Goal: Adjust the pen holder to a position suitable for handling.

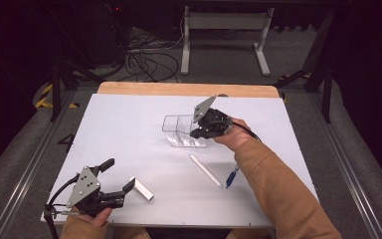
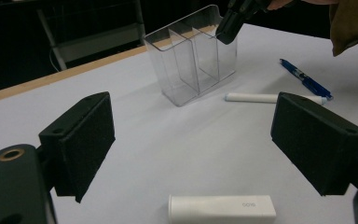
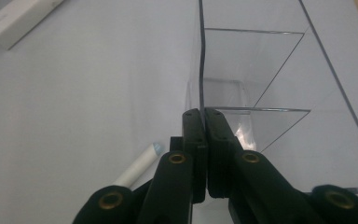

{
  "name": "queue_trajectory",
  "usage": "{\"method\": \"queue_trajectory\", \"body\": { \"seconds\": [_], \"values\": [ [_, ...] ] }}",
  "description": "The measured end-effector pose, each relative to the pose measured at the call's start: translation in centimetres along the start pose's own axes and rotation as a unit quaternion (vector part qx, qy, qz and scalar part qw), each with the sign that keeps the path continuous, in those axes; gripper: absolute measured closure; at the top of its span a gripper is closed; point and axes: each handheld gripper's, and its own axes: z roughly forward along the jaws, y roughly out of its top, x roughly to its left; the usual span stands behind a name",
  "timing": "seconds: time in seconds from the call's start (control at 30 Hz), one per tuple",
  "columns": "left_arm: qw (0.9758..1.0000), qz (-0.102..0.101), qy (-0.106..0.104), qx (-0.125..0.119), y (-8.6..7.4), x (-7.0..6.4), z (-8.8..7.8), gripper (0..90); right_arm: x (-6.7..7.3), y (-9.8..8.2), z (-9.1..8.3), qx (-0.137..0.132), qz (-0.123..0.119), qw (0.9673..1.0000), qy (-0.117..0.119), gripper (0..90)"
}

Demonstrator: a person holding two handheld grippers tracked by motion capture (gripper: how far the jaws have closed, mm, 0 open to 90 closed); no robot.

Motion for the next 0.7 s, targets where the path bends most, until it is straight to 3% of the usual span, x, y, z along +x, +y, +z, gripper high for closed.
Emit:
{"method": "queue_trajectory", "body": {
  "seconds": [0.37, 0.7],
  "values": [
    [1.0, 0.0, -0.003, 0.001, 0.0, 0.0, 0.0, 14.2, -1.2, -2.2, -0.2, -0.002, -0.016, 0.9993, 0.035, 89.0],
    [1.0, -0.002, -0.004, 0.001, 0.0, 0.0, 0.1, 14.2, -1.5, -2.6, -0.1, 0.008, -0.025, 0.9989, 0.039, 88.9]
  ]
}}
